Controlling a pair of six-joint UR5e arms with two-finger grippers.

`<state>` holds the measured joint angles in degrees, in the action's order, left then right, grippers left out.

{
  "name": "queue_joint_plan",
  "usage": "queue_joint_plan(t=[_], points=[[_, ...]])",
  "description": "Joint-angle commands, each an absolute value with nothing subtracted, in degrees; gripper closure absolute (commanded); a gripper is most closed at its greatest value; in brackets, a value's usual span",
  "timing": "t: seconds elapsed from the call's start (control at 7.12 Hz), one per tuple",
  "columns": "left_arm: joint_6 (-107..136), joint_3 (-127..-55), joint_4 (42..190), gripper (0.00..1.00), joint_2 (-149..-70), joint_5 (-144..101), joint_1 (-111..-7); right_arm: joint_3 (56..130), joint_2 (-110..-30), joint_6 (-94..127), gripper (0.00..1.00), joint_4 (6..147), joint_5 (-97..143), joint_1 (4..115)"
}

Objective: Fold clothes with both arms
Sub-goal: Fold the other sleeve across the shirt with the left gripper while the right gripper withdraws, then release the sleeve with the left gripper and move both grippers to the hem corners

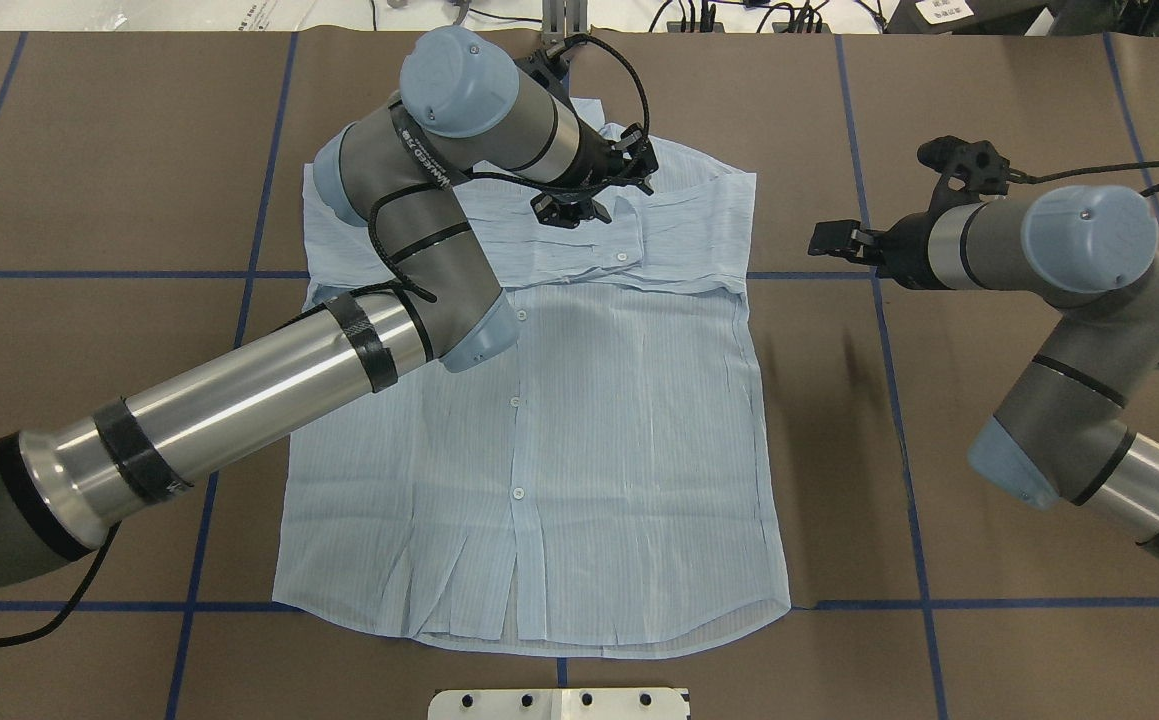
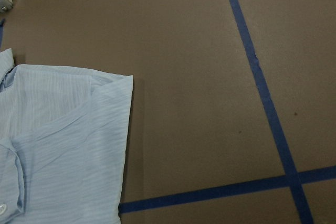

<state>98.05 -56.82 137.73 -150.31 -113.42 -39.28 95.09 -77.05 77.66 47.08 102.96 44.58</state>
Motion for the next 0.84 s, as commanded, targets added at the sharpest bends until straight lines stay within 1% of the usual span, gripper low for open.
queue_joint_plan(t=[0.0, 0.14, 0.28, 0.42, 0.56, 0.7], points=[[101.5, -65.1, 137.2, 0.05, -145.8, -113.9, -39.1, 99.5, -79.2, 81.7, 0.00, 47.5, 104.4, 41.7], [101.5, -72.3, 137.2, 0.05, -139.8, -114.0, -39.1, 102.5, -81.3, 87.1, 0.00, 47.8, 103.7, 38.0], [101.3, -78.0, 137.1, 0.05, -134.9, -114.6, -39.3, 106.0, -84.8, 92.0, 0.00, 47.8, 103.5, 34.0], [100.8, -80.1, 137.2, 0.06, -132.0, -115.3, -39.5, 107.0, -85.9, 97.6, 0.01, 48.2, 102.5, 29.7], [99.9, -80.4, 137.1, 0.06, -130.8, -115.3, -39.8, 109.5, -87.9, 102.9, 0.02, 49.6, 97.9, 23.6], [99.5, -82.6, 137.1, 0.06, -129.1, -115.3, -39.9, 115.2, -88.2, 104.6, 0.02, 58.7, 91.1, 17.3]])
